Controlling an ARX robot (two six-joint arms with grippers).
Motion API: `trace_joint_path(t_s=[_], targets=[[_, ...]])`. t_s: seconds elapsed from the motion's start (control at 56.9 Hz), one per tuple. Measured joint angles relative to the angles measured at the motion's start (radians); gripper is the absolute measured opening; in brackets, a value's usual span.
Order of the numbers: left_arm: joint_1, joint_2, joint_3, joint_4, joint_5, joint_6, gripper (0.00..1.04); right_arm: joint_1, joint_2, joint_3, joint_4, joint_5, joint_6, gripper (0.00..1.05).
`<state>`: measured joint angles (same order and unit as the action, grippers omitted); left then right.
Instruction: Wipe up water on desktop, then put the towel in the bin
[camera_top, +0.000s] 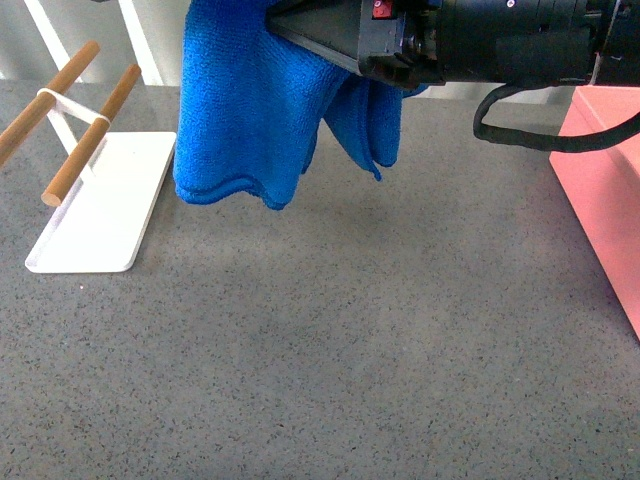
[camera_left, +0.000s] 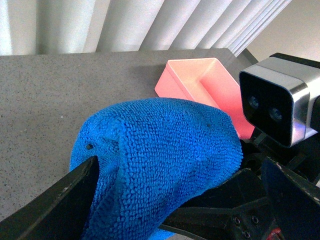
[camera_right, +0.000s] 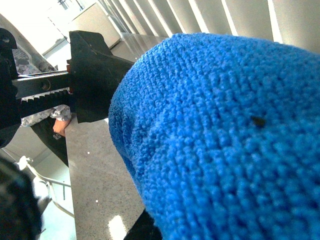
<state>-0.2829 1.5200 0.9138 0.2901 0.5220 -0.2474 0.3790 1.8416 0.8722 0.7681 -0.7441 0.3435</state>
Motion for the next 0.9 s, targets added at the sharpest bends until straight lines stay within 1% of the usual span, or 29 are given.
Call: trace_joint_path(t_s=[0.035,0.053,0.07,0.088,0.106,0.158,0.193,0.229,0.264,0.352,0.422,0.44,0.58,0.774,0.897], targets=[[-0.018,0.0,-0.025,0.07,-0.117,0.029,0.94,0.0,-0.002,0.0,0.0,0.0,-0.001,0.04],[-0.028,-0.004,-0.051,0.144,-0.224,0.048,0.9,-0.001,-0.002,0.0,0.0,-0.001,-0.001,0.04],[-0.031,-0.005,-0.066,0.18,-0.251,0.062,0.89,-0.002,-0.004,0.0,-0.003,-0.002,-0.003,0.04],[-0.034,-0.009,-0.097,0.251,-0.353,0.089,0.85,-0.002,-0.005,0.0,-0.006,-0.002,-0.003,0.04],[-0.035,-0.012,-0.113,0.283,-0.424,0.102,0.83,-0.002,-0.007,0.0,-0.01,-0.001,-0.003,0.04],[-0.035,-0.033,-0.182,0.391,-0.579,0.151,0.76,-0.002,-0.008,0.0,-0.011,-0.003,-0.006,0.04],[-0.025,-0.062,-0.248,0.465,-0.698,0.178,0.69,-0.003,-0.008,0.0,-0.013,-0.003,-0.006,0.04],[-0.012,-0.088,-0.289,0.501,-0.754,0.192,0.64,-0.006,-0.008,-0.001,-0.015,-0.002,-0.006,0.04],[0.002,-0.117,-0.326,0.523,-0.771,0.202,0.58,-0.009,-0.009,-0.002,-0.017,-0.002,-0.006,0.04],[0.037,-0.179,-0.402,0.55,-0.765,0.217,0.46,-0.018,-0.011,-0.002,-0.022,0.004,-0.007,0.04],[0.066,-0.233,-0.481,0.565,-0.74,0.225,0.31,-0.019,-0.012,-0.002,-0.022,0.005,-0.01,0.04],[0.075,-0.251,-0.508,0.568,-0.729,0.228,0.26,-0.019,-0.012,-0.003,-0.022,0.005,-0.011,0.04],[0.105,-0.327,-0.599,0.573,-0.687,0.233,0.04,-0.017,-0.016,-0.006,-0.028,-0.002,-0.014,0.04],[0.155,-0.449,-0.702,0.563,-0.649,0.239,0.04,-0.02,-0.022,-0.006,-0.032,0.005,-0.015,0.04],[0.182,-0.543,-0.764,0.527,-0.618,0.24,0.04,-0.019,-0.024,-0.006,-0.038,0.006,-0.018,0.04]])
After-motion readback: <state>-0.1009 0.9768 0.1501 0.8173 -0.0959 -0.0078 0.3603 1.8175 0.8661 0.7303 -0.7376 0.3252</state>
